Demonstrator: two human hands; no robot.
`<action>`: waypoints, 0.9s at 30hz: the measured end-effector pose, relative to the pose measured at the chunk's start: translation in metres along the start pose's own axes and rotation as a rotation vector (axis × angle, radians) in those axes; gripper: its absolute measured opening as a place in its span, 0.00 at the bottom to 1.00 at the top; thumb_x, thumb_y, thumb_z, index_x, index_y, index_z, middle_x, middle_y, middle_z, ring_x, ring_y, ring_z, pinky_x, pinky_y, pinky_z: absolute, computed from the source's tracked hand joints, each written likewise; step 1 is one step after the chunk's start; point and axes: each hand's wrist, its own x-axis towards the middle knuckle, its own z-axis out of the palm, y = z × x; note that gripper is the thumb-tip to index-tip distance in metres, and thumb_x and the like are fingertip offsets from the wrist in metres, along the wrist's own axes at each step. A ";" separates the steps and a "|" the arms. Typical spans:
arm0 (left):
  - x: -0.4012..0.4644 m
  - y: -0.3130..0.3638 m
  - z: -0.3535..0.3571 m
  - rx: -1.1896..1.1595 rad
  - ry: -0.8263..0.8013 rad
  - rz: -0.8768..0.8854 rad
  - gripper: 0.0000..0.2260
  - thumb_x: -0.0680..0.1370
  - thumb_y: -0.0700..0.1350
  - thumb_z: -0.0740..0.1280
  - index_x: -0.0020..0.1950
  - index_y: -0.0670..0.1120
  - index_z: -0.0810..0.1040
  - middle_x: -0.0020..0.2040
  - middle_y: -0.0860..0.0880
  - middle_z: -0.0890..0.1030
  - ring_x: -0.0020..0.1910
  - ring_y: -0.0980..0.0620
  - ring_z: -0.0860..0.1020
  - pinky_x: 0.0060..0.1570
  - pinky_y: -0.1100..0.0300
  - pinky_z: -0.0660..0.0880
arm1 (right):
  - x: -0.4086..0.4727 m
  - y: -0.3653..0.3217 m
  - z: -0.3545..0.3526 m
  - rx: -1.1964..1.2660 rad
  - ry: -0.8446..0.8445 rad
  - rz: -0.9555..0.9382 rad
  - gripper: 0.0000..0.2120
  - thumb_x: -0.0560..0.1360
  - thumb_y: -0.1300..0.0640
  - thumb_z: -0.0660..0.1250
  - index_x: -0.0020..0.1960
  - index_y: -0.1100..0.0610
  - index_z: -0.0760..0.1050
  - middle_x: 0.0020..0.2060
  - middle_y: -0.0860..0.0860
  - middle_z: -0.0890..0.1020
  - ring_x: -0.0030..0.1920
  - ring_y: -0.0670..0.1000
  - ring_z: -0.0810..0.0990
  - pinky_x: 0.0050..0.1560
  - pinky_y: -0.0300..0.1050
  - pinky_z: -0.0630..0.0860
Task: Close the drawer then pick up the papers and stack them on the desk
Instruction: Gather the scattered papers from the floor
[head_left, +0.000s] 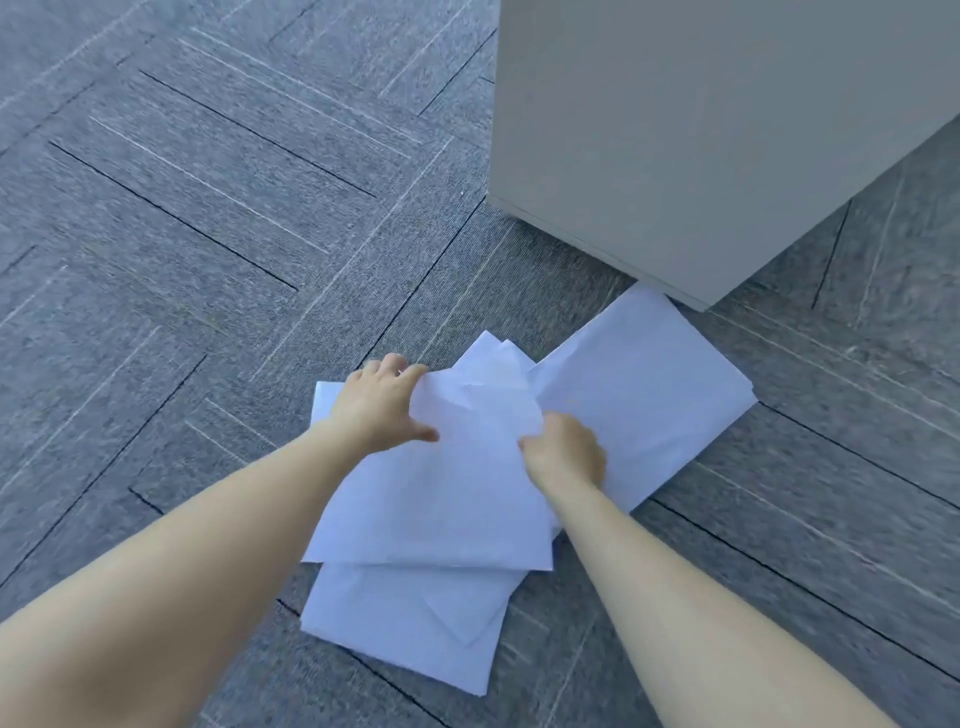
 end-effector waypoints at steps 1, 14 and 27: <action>-0.001 0.006 0.000 -0.021 -0.024 -0.029 0.42 0.63 0.65 0.73 0.72 0.51 0.65 0.69 0.46 0.67 0.67 0.42 0.67 0.65 0.47 0.67 | 0.016 0.006 -0.019 -0.102 0.036 -0.042 0.08 0.72 0.58 0.61 0.46 0.56 0.79 0.47 0.54 0.83 0.49 0.60 0.79 0.46 0.47 0.72; -0.001 0.070 0.027 -0.268 0.055 -0.340 0.28 0.65 0.57 0.76 0.56 0.43 0.71 0.51 0.43 0.80 0.57 0.42 0.77 0.49 0.51 0.72 | 0.020 0.081 -0.042 0.462 0.292 0.614 0.39 0.69 0.47 0.74 0.72 0.60 0.61 0.68 0.65 0.67 0.67 0.66 0.68 0.59 0.59 0.71; -0.022 0.047 0.034 -0.384 0.144 -0.353 0.10 0.71 0.48 0.69 0.50 0.48 0.81 0.58 0.46 0.78 0.59 0.41 0.74 0.58 0.48 0.72 | 0.008 0.082 -0.018 0.534 0.207 0.496 0.26 0.71 0.56 0.69 0.68 0.56 0.70 0.66 0.60 0.71 0.57 0.64 0.76 0.54 0.55 0.75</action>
